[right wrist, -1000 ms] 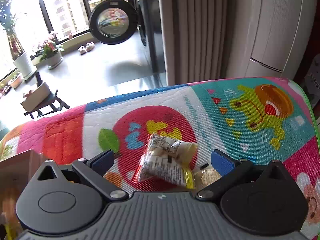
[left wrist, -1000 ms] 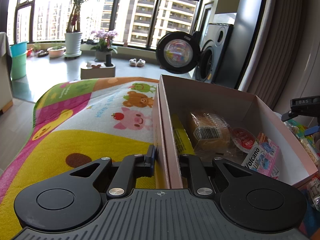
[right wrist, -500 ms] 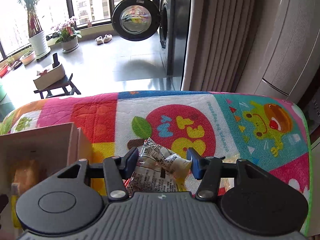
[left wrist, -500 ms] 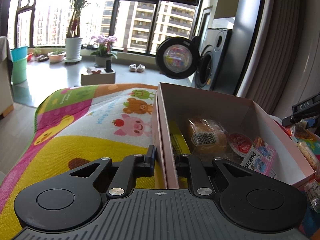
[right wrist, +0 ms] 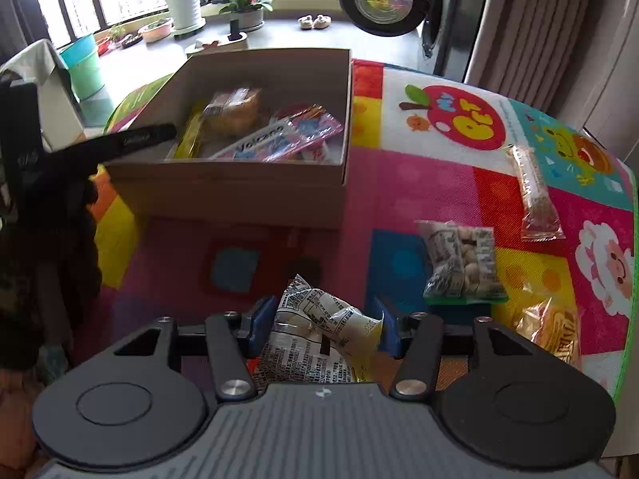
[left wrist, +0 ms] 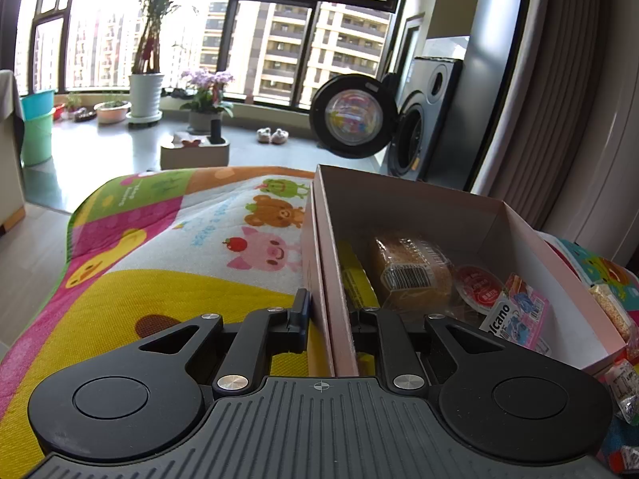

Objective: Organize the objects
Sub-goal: 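Carry the white peanut packet toward the box with the right tool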

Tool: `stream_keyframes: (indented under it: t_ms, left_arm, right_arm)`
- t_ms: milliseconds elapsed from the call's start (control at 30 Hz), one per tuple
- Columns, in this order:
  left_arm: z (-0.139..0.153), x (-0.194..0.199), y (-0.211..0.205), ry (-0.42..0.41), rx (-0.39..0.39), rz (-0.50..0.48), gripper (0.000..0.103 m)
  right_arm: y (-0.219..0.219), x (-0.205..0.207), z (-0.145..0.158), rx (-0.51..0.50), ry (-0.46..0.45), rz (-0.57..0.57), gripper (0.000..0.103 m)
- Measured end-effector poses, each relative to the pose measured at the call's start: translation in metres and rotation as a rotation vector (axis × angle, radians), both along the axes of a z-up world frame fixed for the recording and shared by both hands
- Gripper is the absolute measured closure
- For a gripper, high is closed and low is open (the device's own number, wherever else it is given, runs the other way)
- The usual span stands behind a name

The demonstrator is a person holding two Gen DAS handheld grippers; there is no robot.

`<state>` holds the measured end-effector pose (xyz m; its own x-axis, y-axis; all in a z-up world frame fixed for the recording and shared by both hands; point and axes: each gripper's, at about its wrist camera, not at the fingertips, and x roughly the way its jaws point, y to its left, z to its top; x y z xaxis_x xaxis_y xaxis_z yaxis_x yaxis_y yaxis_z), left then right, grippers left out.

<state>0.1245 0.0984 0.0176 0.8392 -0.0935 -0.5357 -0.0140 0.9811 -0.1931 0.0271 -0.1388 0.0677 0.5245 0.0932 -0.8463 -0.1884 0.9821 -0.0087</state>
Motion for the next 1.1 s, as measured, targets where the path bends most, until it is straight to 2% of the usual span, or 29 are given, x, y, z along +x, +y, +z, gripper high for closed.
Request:
stream_keyframes:
  t_ms: [67, 133, 233, 367, 500, 533, 600, 667, 767, 900, 967, 1000, 1033, 1100]
  left_arm:
    - [0.0, 0.0, 0.0, 0.0, 0.0, 0.0, 0.087]
    - [0.0, 0.0, 0.0, -0.001, 0.001, 0.0, 0.087]
    - [0.0, 0.0, 0.0, 0.002, -0.003, -0.001, 0.087]
    - [0.002, 0.0, -0.001, 0.003, -0.002, -0.002, 0.087]
    - [0.002, 0.0, -0.001, 0.003, -0.002, -0.002, 0.087]
    - [0.002, 0.0, -0.001, 0.003, -0.002, -0.002, 0.087]
    - [0.002, 0.0, -0.001, 0.002, -0.001, -0.001, 0.087]
    - [0.001, 0.0, -0.001, 0.002, -0.001, -0.001, 0.087]
    - [0.001, 0.0, -0.001, 0.002, -0.001, -0.001, 0.087]
    - [0.001, 0.0, -0.001, 0.002, -0.001, -0.001, 0.087]
    - [0.001, 0.0, -0.001, 0.002, -0.001, -0.001, 0.087]
    - [0.001, 0.0, -0.001, 0.002, -0.001, -0.002, 0.087]
    - [0.001, 0.001, -0.001, 0.002, 0.0, -0.002, 0.087]
    - [0.001, 0.0, -0.001, 0.002, 0.001, -0.002, 0.087]
  right_arm:
    - [0.008, -0.018, -0.012, -0.062, -0.026, 0.05, 0.046]
    - [0.011, -0.031, -0.019, -0.116, -0.047, 0.071, 0.035]
    - [0.007, -0.047, -0.026, -0.158, -0.067, 0.077, 0.023]
    - [-0.005, -0.062, -0.025, -0.177, -0.061, 0.047, 0.02]
    - [-0.015, -0.073, -0.026, -0.327, -0.11, 0.0, 0.018]
    - [-0.018, -0.074, -0.025, -0.335, -0.112, -0.012, 0.018]
    - [-0.03, -0.072, -0.02, -0.219, -0.077, -0.046, 0.018]
    - [-0.04, -0.068, -0.014, -0.054, -0.038, -0.092, 0.017]
    - [-0.047, -0.055, -0.016, 0.065, -0.013, -0.161, 0.015]
    - [-0.041, -0.036, -0.03, 0.064, -0.005, -0.202, 0.015]
    - [-0.033, -0.033, -0.032, 0.032, -0.018, -0.211, 0.016]
    - [-0.027, -0.032, -0.032, 0.015, -0.016, -0.189, 0.022]
    - [-0.021, -0.034, -0.032, -0.004, -0.016, -0.165, 0.033]
    - [-0.013, -0.037, -0.027, -0.005, 0.005, -0.115, 0.048]
